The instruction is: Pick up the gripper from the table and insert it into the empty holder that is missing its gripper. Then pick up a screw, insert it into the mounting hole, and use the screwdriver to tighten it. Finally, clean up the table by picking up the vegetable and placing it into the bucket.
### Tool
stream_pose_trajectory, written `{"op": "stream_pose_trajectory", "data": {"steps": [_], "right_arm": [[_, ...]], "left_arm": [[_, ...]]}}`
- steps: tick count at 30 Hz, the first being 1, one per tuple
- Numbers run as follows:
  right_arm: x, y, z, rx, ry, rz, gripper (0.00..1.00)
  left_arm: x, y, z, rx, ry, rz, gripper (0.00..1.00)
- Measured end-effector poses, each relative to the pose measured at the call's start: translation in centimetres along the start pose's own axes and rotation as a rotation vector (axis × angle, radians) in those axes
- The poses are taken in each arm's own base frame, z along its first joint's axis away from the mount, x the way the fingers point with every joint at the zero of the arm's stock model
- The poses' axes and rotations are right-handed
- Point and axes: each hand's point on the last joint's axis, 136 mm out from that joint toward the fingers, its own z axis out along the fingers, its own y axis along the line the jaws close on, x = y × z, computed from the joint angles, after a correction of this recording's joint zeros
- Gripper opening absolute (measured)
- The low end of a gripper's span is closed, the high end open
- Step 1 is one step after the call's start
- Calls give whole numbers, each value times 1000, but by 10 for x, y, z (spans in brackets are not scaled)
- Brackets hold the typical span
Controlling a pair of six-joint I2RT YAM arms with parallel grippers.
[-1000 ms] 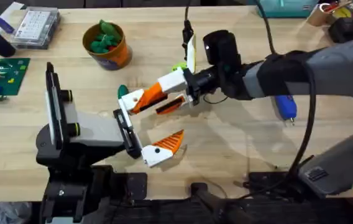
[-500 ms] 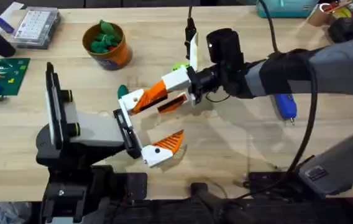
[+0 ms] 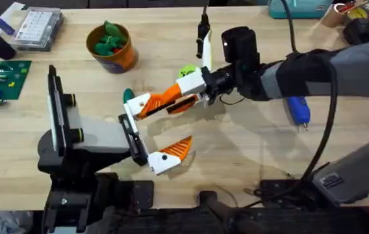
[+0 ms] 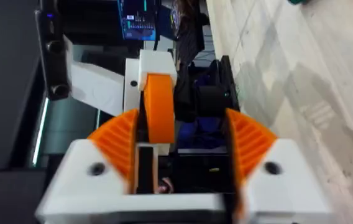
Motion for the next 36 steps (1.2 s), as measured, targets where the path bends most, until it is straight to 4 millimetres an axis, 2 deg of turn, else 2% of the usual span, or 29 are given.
{"op": "stream_pose_trajectory", "data": {"steps": [2, 4, 10, 11, 20, 36], "right_arm": [[1, 1, 0, -6, 7, 1, 499], [3, 4, 0, -17, 19, -11, 341], [6, 14, -1, -36, 36, -40, 37], [7, 14, -1, -38, 39, -37, 16], [10, 15, 10, -27, 51, -28, 8], [1, 15, 11, -6, 10, -8, 8]], "left_arm": [[0, 0, 0, 0, 0, -1, 987], [0, -1, 0, 4, 1, -5, 986], [0, -3, 0, 16, 2, -9, 987], [0, -3, 0, 16, 2, -9, 986], [0, 1, 0, -3, 0, -11, 988], [0, 4, 0, -23, -1, -10, 986]]}}
